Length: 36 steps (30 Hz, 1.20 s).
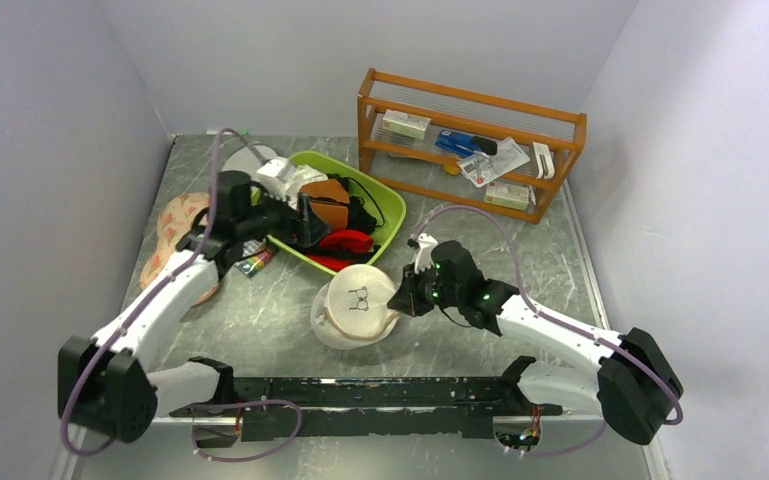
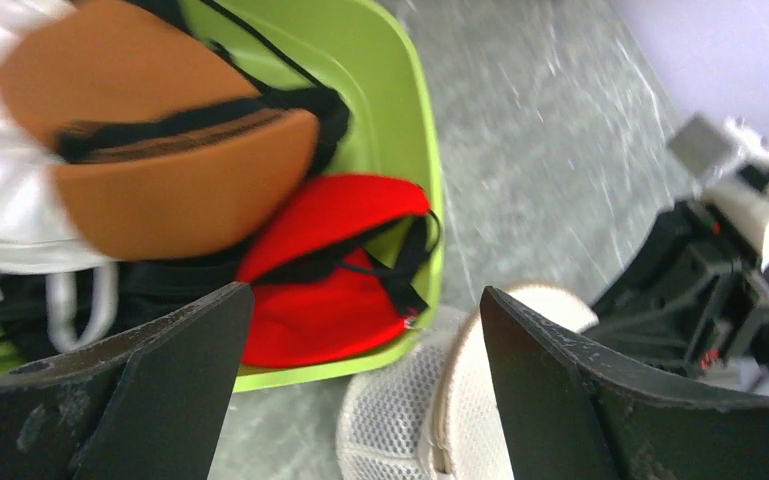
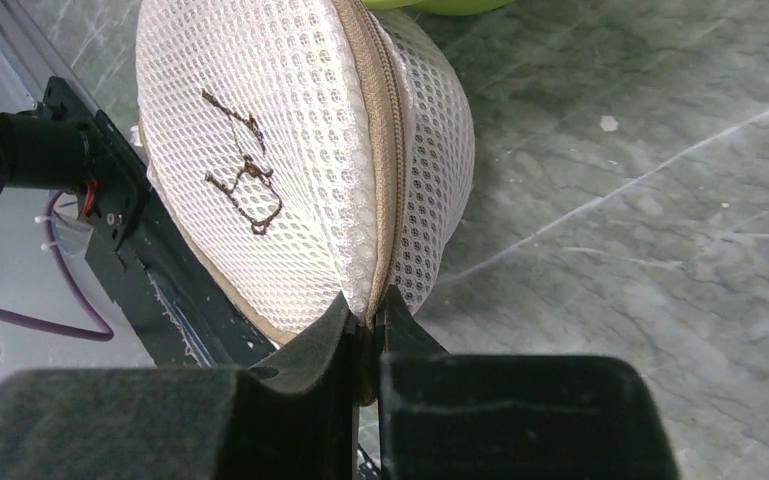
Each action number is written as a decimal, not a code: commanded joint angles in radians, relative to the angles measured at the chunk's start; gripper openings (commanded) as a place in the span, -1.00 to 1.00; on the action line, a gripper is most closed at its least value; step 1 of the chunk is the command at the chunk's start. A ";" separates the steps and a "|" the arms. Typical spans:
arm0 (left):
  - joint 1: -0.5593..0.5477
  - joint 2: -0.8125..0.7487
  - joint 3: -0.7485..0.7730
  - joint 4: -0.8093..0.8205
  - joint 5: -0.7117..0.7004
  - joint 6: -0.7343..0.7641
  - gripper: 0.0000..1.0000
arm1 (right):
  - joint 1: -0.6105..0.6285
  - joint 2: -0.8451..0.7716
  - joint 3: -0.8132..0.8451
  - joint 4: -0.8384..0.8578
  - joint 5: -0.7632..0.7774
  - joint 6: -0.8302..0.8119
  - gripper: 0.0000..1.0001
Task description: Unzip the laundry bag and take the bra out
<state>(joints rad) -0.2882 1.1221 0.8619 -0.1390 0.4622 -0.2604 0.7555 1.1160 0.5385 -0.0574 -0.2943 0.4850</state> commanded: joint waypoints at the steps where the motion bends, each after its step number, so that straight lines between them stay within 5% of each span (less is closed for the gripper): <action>1: -0.096 0.136 0.083 -0.088 0.159 0.059 0.91 | -0.058 -0.040 0.018 -0.044 -0.058 -0.053 -1.00; 10: -0.226 0.308 0.137 -0.175 0.358 0.118 0.91 | -0.105 -0.073 0.086 -0.148 -0.116 -0.146 -0.99; 20: -0.353 0.262 0.096 -0.213 0.279 0.077 0.96 | -0.140 -0.039 0.103 -0.096 -0.172 -0.143 -0.98; 33: -0.353 -0.026 -0.109 -0.142 0.286 -0.276 -0.19 | -0.122 0.121 0.230 -0.048 -0.222 -0.165 -0.86; 36: -0.353 -0.102 -0.130 -0.170 0.209 -0.342 -0.66 | -0.105 0.142 0.250 0.012 -0.222 -0.121 -0.72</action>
<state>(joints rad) -0.6338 1.1076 0.7544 -0.3126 0.7036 -0.4534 0.6380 1.2388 0.7338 -0.1722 -0.5167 0.3141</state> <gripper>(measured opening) 0.357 0.095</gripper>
